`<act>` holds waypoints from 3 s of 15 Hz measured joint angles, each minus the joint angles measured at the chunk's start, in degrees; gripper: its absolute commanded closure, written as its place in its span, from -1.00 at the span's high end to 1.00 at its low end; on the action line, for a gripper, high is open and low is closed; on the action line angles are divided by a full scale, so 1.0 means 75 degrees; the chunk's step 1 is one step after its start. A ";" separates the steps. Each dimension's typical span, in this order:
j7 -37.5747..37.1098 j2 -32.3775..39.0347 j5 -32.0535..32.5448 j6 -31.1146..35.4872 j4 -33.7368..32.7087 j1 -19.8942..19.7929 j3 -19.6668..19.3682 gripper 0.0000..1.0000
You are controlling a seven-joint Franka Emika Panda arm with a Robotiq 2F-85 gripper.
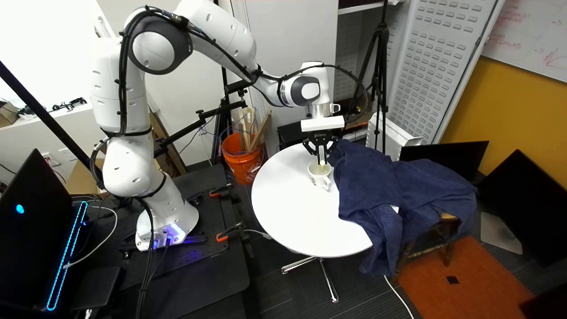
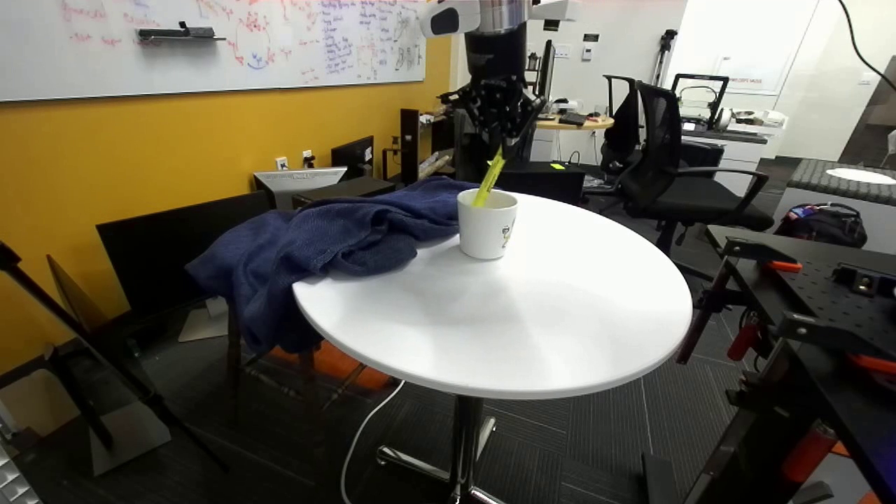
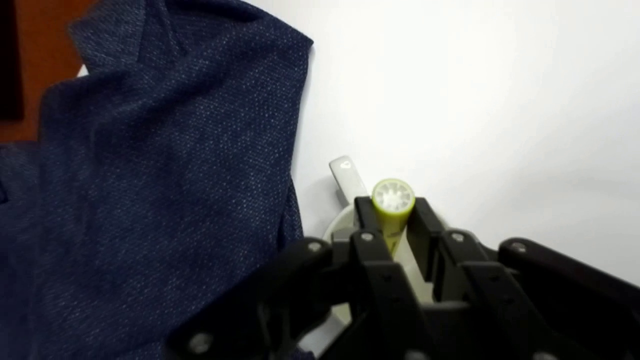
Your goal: Remove the marker from the cup and put it on the table
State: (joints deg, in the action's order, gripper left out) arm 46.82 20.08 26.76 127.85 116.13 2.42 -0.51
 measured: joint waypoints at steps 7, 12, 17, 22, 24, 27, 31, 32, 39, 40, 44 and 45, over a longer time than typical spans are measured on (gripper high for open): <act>-0.0637 -0.1109 0.0068 -0.0081 0.0653 -0.0122 -0.0031 -0.89; -0.1375 -0.1800 0.0041 -0.0046 0.1228 -0.0400 -0.0125 -0.89; -0.2106 -0.2366 -0.0110 0.0063 0.1828 -0.0719 -0.0339 -0.89; -0.3257 -0.2628 -0.0319 0.0347 0.2343 -0.0972 -0.0597 -0.89; -0.3953 -0.2634 -0.0315 0.0463 0.2492 -0.1011 -0.0671 -0.89; -0.5134 -0.2631 -0.0210 0.0643 0.2664 -0.1042 -0.0704 -0.89; -0.6720 -0.2544 0.0202 0.0760 0.2723 -0.1039 -0.0696 -0.89; -0.7091 -0.2496 0.0303 0.0812 0.2724 -0.1039 -0.0696 -0.89; -0.9439 -0.1831 0.1382 0.1802 0.2732 -0.1039 -0.0751 -0.89; -0.9799 -0.1713 0.1599 0.1948 0.2732 -0.1035 -0.0780 -0.89; -1.0961 -0.1379 0.2215 0.2429 0.2784 -0.0977 -0.0937 -0.89; -1.1152 -0.1337 0.2275 0.2512 0.2824 -0.0965 -0.0953 -0.89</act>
State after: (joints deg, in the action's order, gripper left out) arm -36.82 10.05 43.83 146.68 137.31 -4.82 -7.65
